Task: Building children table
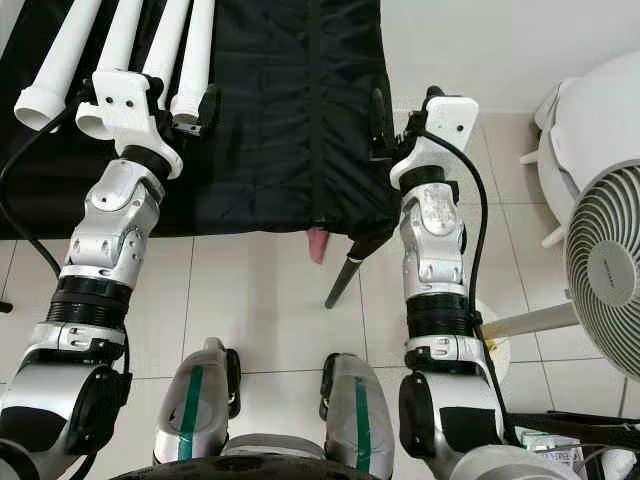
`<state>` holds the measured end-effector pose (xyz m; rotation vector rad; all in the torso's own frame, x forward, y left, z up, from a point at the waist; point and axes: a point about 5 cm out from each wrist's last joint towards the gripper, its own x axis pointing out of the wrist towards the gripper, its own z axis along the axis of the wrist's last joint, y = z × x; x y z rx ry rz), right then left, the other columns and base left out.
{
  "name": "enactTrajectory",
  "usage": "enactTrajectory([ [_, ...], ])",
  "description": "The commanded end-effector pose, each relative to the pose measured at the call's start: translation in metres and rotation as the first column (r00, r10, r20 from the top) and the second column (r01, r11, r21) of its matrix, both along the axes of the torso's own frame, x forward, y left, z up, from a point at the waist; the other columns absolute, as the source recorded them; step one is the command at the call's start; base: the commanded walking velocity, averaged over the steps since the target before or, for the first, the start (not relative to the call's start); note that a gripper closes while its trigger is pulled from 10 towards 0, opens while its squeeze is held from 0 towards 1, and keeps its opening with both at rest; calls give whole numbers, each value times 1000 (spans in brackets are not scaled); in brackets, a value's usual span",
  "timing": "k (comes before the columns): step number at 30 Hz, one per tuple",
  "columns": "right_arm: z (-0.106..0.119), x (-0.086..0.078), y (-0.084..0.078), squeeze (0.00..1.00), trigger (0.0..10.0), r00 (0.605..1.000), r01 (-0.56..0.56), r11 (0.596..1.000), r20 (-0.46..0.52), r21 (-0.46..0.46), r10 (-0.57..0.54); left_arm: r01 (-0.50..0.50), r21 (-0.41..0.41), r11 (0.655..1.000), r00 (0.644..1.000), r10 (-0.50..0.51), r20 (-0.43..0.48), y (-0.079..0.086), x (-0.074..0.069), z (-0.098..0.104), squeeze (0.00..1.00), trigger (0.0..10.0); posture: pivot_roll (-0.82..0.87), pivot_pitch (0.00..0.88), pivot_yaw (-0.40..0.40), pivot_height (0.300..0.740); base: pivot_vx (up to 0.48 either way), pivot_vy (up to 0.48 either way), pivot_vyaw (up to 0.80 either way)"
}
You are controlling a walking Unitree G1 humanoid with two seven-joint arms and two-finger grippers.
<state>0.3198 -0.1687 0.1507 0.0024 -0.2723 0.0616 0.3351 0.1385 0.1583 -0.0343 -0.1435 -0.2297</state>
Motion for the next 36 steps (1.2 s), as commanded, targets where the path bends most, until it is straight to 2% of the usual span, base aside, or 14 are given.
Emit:
enactTrajectory([
  [1,-1,-2,1,0,10000,1000,-7,1000,4,-2,7,-94,-3,996,995,94,-11,6,0,-4,0,10000,57,15,12,740,0,0,0],
  [3,-3,-3,-1,0,10000,1000,5,1000,4,-2,-5,-101,-3,995,995,101,7,6,1,-2,0,10000,60,0,12,740,0,0,0],
  [4,-5,-2,-4,769,10000,1000,14,1000,-6,26,-14,-89,5,996,996,89,17,4,3,0,0,10000,62,0,13,740,0,0,0],
  [5,-5,-2,-4,769,10000,1000,14,1000,-6,26,-14,-89,5,996,996,89,17,4,3,0,0,10000,62,0,13,740,0,0,0],
  [6,-4,-2,-5,1000,10000,1000,23,999,-1,39,-23,-79,17,997,997,79,20,2,5,2,208,10000,61,4,11,740,0,0,0],
  [7,-1,-1,-4,1000,10000,1000,24,998,9,53,-24,-65,10,998,998,65,24,0,6,5,1000,10000,60,9,17,740,0,0,0],
  [13,6,2,1,1000,10000,999,14,999,39,43,-15,-45,5,999,998,44,34,-3,7,9,1000,10000,61,0,16,740,0,0,0],
  [14,6,2,1,0,10000,999,17,999,42,41,-19,-55,7,998,998,54,38,-2,7,9,0,10000,62,0,18,740,0,0,0],
  [16,6,0,3,0,10000,999,28,1000,47,-1,-28,-91,-3,996,995,91,37,0,4,7,0,10000,59,0,15,740,0,0,0],
  [17,6,0,3,0,10000,999,28,1000,47,-1,-28,-91,-3,996,995,91,37,0,4,7,0,10000,59,0,15,740,0,0,0],
  [19,5,1,4,0,10000,998,54,996,48,-74,-50,-103,-8,995,994,103,36,1,3,6,0,10000,60,0,12,740,0,0,0],
  [21,3,2,3,0,10000,997,72,992,33,-102,-69,-101,7,995,994,101,43,1,2,5,0,10000,54,0,9,740,0,0,0],
  [29,5,3,-1,0,10000,995,93,986,34,-138,-89,-89,13,996,995,88,51,0,4,6,0,10000,44,0,9,740,0,0,0],
  [36,6,2,-8,0,10000,994,111,986,39,-124,-107,-96,4,995,994,95,50,1,7,7,0,10000,32,0,12,740,0,0,0],
])
